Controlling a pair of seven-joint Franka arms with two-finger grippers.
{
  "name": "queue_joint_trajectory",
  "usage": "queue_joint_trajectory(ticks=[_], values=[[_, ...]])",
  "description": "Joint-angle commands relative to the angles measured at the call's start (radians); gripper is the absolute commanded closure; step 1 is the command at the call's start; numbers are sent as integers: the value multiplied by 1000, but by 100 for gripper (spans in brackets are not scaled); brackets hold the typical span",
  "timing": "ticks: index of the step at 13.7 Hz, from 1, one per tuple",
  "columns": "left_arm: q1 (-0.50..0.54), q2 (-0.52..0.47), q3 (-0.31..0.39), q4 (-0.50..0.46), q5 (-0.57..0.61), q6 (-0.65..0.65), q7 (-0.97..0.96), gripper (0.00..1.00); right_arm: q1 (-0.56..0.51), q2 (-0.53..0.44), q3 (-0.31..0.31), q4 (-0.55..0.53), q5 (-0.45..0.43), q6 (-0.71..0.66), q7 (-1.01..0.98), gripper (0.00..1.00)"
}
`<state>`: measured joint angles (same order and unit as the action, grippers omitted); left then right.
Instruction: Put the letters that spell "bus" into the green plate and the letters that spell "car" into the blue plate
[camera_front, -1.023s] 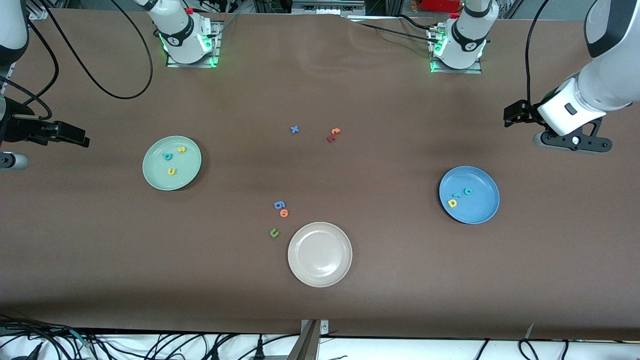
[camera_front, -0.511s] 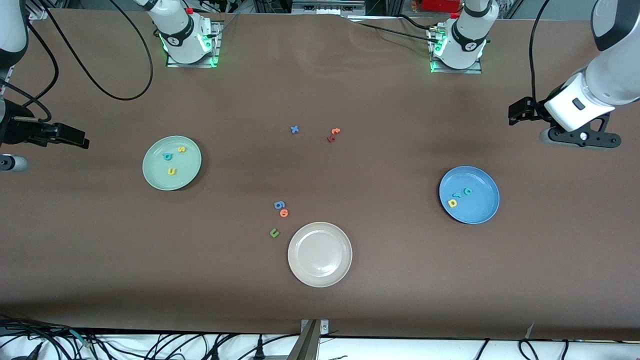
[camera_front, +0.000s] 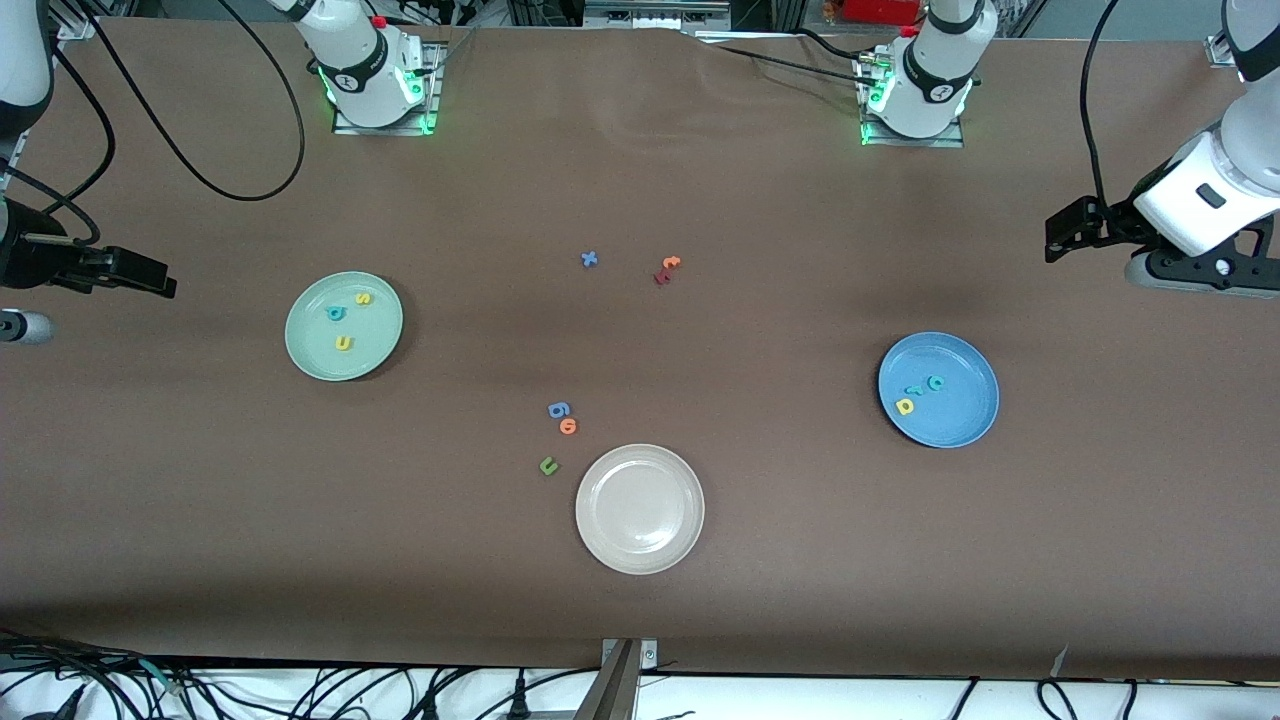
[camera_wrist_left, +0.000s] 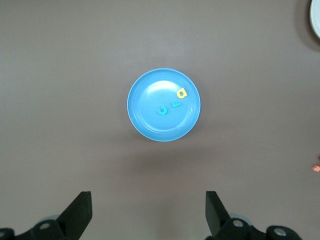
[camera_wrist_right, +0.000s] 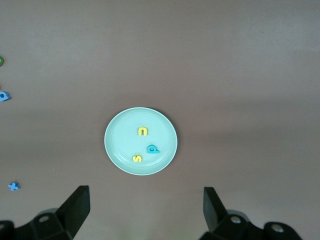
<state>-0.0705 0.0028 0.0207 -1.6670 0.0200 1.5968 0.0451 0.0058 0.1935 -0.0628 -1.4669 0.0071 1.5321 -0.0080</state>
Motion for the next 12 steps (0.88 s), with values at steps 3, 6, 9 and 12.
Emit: queue_joint_trajectory(ticks=[3,6,9,12], values=[[-18,13,13,44,-32,-14,5,0,-14,15,17,31,-13,-24,2,0],[-15,20,13,56,-34,-29,7,0,-12,15,18,31,-13,-24,2,0],[-11,22,13,56,-34,-31,7,0,-12,15,18,31,-15,-24,2,0],[-5,23,13,56,-34,-32,9,0,-12,15,18,31,-15,-24,2,0]])
